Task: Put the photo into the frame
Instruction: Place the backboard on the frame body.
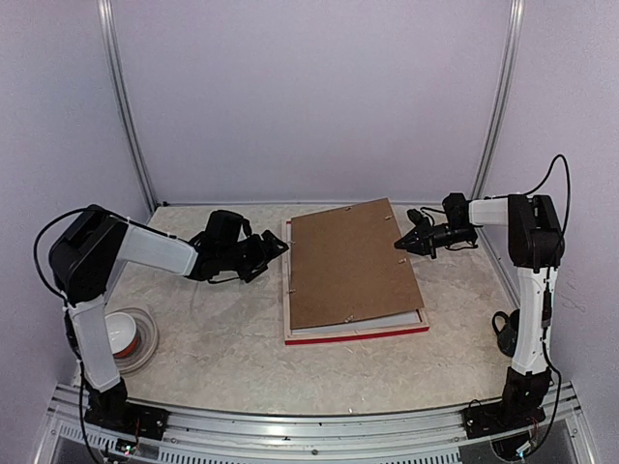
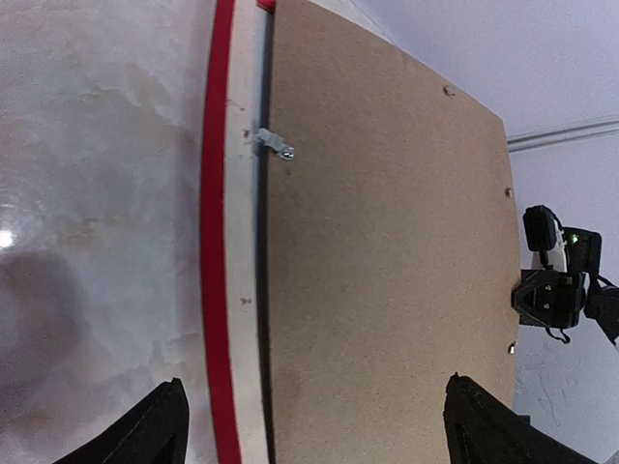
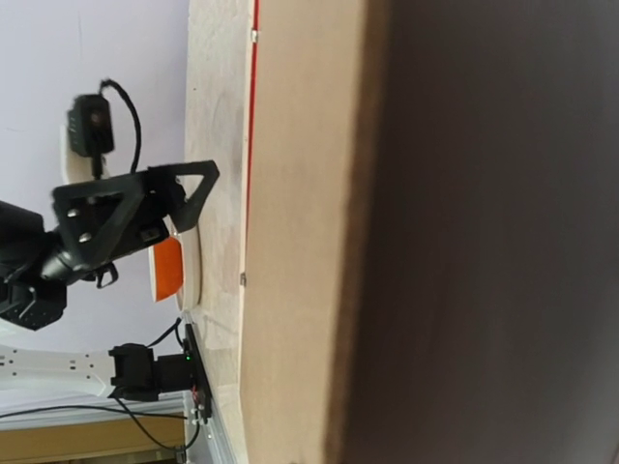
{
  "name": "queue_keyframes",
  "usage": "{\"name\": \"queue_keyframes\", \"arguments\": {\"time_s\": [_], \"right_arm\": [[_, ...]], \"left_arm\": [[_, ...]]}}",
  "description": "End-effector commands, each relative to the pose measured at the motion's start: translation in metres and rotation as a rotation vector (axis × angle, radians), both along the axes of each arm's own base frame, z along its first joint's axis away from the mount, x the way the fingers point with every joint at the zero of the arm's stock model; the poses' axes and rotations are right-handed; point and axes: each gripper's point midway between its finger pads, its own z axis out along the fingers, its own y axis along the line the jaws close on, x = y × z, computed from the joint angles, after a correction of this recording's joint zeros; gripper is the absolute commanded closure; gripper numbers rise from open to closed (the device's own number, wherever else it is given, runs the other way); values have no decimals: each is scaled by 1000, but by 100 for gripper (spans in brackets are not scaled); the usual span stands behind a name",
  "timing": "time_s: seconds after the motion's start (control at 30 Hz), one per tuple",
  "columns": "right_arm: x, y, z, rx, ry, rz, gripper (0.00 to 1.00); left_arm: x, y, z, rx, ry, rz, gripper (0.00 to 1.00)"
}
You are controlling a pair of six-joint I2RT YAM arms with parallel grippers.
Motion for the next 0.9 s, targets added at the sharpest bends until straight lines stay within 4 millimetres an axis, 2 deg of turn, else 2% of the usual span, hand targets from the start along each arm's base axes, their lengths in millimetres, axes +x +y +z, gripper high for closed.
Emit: {"name": "queue_keyframes", "arguments": {"time_s": [0.0, 0.17, 0.43, 0.73, 0.87], "right_arm": [[2, 7, -25, -65, -46, 18, 100], [1, 9, -26, -58, -40, 16, 100], [4, 10, -21, -45, -39, 1, 100], [3, 13, -23, 16, -21, -4, 100], [-4, 9, -5, 133, -42, -13, 100]], "left_arm": [[4, -40, 7, -3, -33, -120, 10], [3, -58, -3, 14, -21, -166, 12], [-19, -79, -16, 93, 4, -235, 13], [-37, -70, -38, 168, 72, -231, 13], [-45, -58, -33, 108, 66, -196, 12]]}}
